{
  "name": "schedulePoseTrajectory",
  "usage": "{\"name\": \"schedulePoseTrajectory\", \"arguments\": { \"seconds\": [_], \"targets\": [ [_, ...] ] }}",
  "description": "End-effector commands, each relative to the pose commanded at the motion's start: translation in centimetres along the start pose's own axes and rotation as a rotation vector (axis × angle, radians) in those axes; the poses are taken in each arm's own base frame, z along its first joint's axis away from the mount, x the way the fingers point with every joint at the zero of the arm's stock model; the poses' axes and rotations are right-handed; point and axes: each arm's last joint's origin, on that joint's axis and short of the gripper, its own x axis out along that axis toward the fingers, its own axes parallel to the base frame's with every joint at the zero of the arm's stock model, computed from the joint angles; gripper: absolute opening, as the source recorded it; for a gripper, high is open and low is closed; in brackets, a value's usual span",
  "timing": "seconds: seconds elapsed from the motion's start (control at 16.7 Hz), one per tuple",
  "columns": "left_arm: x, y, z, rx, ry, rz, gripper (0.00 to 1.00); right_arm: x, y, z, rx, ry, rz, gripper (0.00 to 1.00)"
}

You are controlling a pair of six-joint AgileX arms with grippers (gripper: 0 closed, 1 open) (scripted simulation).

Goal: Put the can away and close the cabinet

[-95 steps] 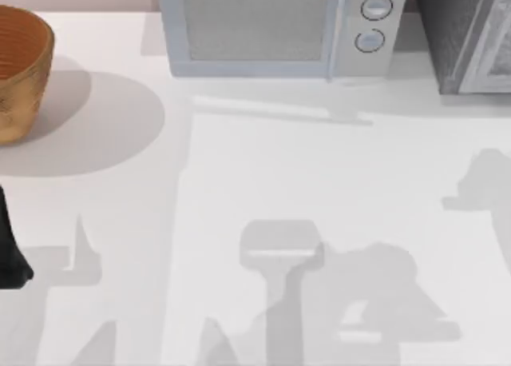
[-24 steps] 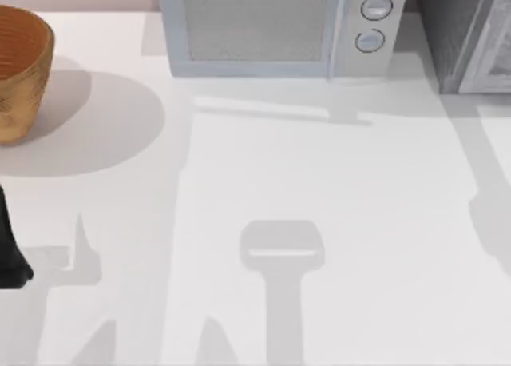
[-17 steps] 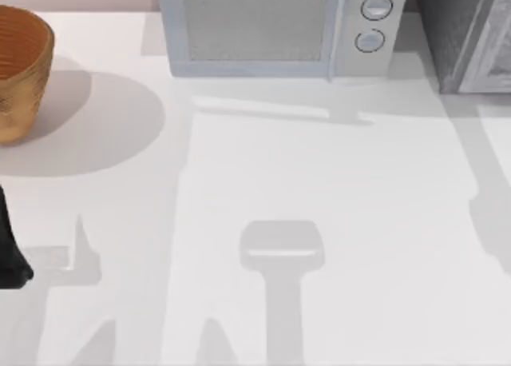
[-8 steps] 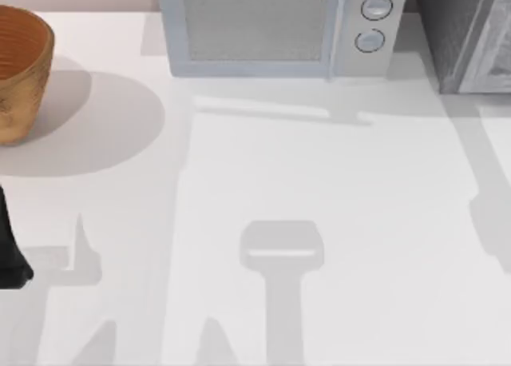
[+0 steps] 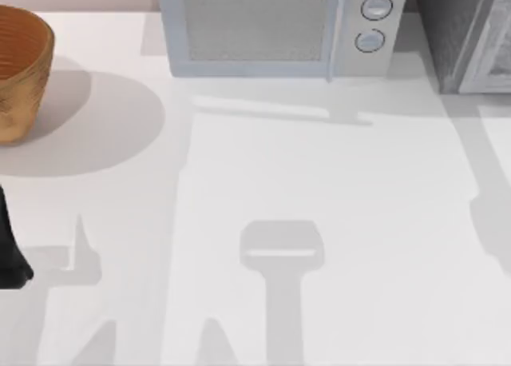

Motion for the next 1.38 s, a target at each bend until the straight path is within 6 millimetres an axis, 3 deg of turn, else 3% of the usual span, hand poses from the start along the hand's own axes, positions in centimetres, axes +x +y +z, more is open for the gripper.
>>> {"name": "schedulePoseTrajectory", "arguments": {
  "seconds": [0.24, 0.42, 0.66, 0.84, 0.96, 1.08, 1.38],
  "targets": [
    [0.0, 0.0, 0.0, 0.000, 0.000, 0.000, 1.00, -0.2, 0.1, 0.2, -0.001, -0.005, 0.005, 1.00],
    [0.0, 0.0, 0.0, 0.000, 0.000, 0.000, 1.00, -2.2, -0.1, 1.5, -0.007, -0.047, 0.021, 1.00],
    [0.0, 0.0, 0.0, 0.000, 0.000, 0.000, 1.00, -8.1, -1.0, 4.0, -0.025, -0.136, 0.044, 1.00],
    [0.0, 0.0, 0.0, 0.000, 0.000, 0.000, 1.00, -13.9, -1.9, 3.9, -0.041, -0.180, 0.053, 1.00],
    [0.0, 0.0, 0.0, 0.000, 0.000, 0.000, 1.00, -17.6, -2.4, 1.9, -0.052, -0.179, 0.055, 1.00],
    [0.0, 0.0, 0.0, 0.000, 0.000, 0.000, 1.00, -20.8, -3.0, -2.0, -0.059, -0.151, 0.056, 1.00],
    [0.0, 0.0, 0.0, 0.000, 0.000, 0.000, 1.00, -26.6, -4.0, -16.5, -0.056, -0.033, 0.048, 1.00]
  ]
}}
